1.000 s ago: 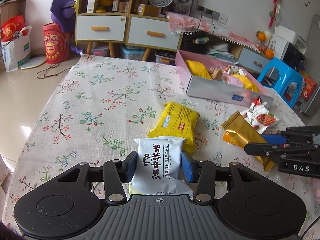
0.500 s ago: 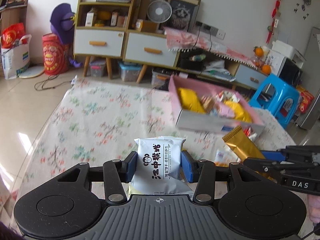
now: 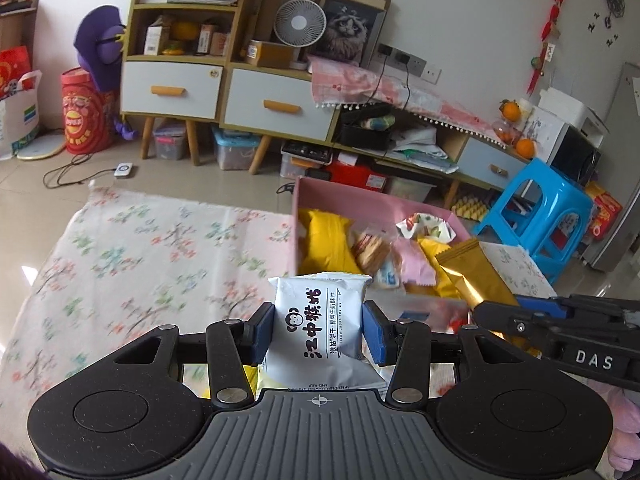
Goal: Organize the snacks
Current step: 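Carry milk-candy pack in left tool to box while right tool carries gold bar, then open the left tool over the box while the right tool releases the gold bar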
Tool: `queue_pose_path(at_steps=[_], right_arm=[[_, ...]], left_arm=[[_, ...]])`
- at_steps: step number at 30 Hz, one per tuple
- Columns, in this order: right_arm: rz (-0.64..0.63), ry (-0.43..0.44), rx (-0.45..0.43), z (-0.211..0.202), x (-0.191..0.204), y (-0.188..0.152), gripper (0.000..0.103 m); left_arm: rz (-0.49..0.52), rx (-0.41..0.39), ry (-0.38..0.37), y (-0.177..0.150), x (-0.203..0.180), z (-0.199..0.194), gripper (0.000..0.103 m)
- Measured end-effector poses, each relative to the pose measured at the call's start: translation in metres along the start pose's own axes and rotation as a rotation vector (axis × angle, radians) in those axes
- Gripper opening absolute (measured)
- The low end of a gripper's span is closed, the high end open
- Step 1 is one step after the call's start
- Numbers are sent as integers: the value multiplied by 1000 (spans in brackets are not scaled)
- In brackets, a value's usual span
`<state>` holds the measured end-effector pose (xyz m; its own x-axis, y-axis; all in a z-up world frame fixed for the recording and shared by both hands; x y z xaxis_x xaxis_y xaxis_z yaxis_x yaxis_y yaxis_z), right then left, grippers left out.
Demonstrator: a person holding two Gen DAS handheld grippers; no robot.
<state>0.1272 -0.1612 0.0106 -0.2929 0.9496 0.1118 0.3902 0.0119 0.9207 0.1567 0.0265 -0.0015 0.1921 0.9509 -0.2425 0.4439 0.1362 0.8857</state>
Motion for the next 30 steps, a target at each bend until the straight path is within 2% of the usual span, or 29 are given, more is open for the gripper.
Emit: queue_pose_path(at_steps=[7,16,27,30], right_arm=[[58,-72,24,42,-32,14,16],[99,-143,45,84,-65,19,16],[125,-181,59,95,-85,13,16],[126,-184,56,93,-84,15,18]], left_arm=[[57,9,0,6,-25,49,44],[67,-6,8,8,-41,95,44],[65,-7,36,2,-44,121,45],[71,-12,41,3,-43,122,50]])
Point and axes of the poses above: each gripper's, at about its wrist camera, not at the fingertips, and z roughly the way its jaws point, x to its left, y to its top, the point moved 3 cm from there along z, roughly the way its jaws point, and after that the axes turned 14 degrees about -x, right-handed, at the moved point
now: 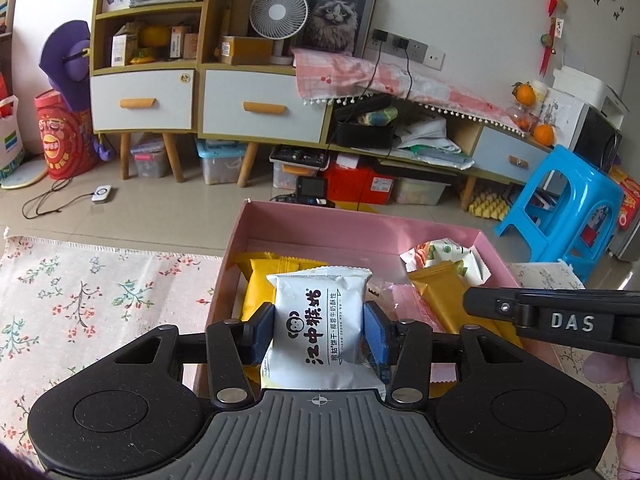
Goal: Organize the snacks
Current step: 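Open the left tool over the box while the right tool releases the gold bar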
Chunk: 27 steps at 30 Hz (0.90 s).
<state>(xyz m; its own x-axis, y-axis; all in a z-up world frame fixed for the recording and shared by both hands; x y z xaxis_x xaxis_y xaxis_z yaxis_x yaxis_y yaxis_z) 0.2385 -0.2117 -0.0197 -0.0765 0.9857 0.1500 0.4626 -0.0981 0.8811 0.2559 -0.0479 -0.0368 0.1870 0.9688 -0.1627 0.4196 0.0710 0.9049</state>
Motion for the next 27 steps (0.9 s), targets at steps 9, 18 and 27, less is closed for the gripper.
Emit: queue_pose_path(at_steps=[9,18,27], right_arm=[[-13,-14,-25,-12,3,7,46],[-22,-21,-40,-36,4,10,67],[-47,-14,-54,-65,14,10,73]], left_arm=[[52,-21,-12,4,-4,-14,78],[73,-37,-27,11,-7,-42,86],[100,-39,-35,10,-11,-74,88]])
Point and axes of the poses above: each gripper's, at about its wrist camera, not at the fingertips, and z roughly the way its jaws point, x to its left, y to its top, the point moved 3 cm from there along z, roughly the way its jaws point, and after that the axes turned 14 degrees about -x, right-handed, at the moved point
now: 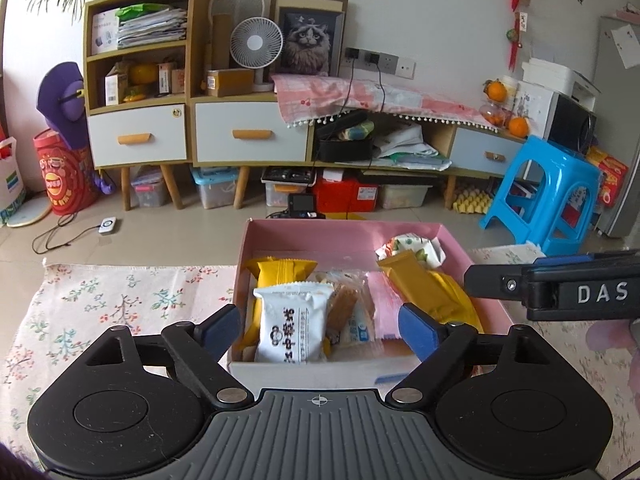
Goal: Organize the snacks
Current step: 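Open the left tool over the box while the right tool releases the gold bar, then withdraw both open tools from the box over the remaining snacks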
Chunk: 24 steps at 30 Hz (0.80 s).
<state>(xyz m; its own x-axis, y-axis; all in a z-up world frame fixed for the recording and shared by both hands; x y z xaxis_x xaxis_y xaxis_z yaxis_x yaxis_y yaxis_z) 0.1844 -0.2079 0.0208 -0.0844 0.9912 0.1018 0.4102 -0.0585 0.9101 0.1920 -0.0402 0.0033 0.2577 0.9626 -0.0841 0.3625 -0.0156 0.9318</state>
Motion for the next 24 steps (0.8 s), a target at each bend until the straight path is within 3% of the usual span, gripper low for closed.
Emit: queue_pose_path(at_steps=[11,24], right_arm=[[-37,24,-9,-41,13,-9,80],[-48,46,-1,-76,27,-33,84]], left_arm=[[27,8,-6,-10,4,-43,92],[-19,53,-9,-39,20,-81,95]])
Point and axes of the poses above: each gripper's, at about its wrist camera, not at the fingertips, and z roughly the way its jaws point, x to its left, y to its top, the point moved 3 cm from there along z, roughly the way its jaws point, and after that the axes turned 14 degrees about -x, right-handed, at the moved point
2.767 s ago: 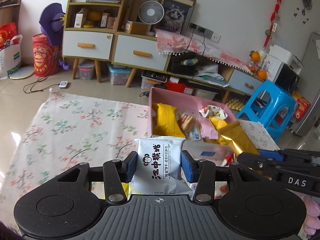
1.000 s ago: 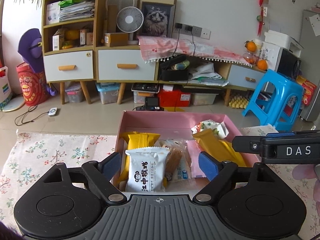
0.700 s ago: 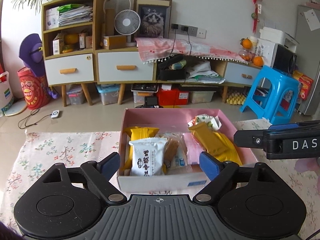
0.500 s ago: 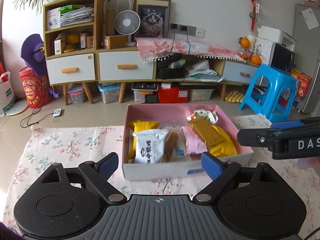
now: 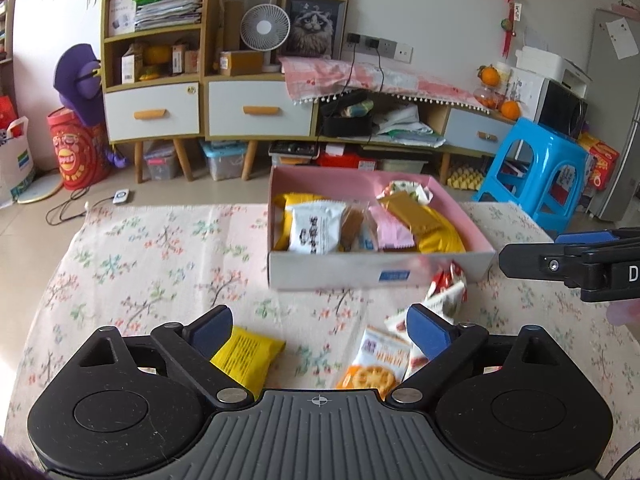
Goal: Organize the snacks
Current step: 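Withdraw both open tools from the box over the remaining snacks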
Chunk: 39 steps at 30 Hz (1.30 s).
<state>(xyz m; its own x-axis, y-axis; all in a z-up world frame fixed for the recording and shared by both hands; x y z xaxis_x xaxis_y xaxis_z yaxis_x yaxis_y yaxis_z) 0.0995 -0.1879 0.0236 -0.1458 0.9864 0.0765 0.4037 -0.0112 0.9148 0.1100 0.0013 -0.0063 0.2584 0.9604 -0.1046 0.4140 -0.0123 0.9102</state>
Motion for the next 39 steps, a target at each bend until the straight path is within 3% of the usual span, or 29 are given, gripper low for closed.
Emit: queue_pose_path(at_steps=[11,24,31,39], right_arm=[[30,21,-5,-17,-1,-32,89],[-54,-2,17,-34,-15,-71,90],[-99,31,16,-38,-9,-88,90],[-26,139,73,-28,5,-102,86]], left_arm=[[3,47,-2,-32,10,-20,99],[157,117,20,-72,7,-22,100],[192,56,51,-70,22,-20,100],[99,28,55,-67,57,-3,99]])
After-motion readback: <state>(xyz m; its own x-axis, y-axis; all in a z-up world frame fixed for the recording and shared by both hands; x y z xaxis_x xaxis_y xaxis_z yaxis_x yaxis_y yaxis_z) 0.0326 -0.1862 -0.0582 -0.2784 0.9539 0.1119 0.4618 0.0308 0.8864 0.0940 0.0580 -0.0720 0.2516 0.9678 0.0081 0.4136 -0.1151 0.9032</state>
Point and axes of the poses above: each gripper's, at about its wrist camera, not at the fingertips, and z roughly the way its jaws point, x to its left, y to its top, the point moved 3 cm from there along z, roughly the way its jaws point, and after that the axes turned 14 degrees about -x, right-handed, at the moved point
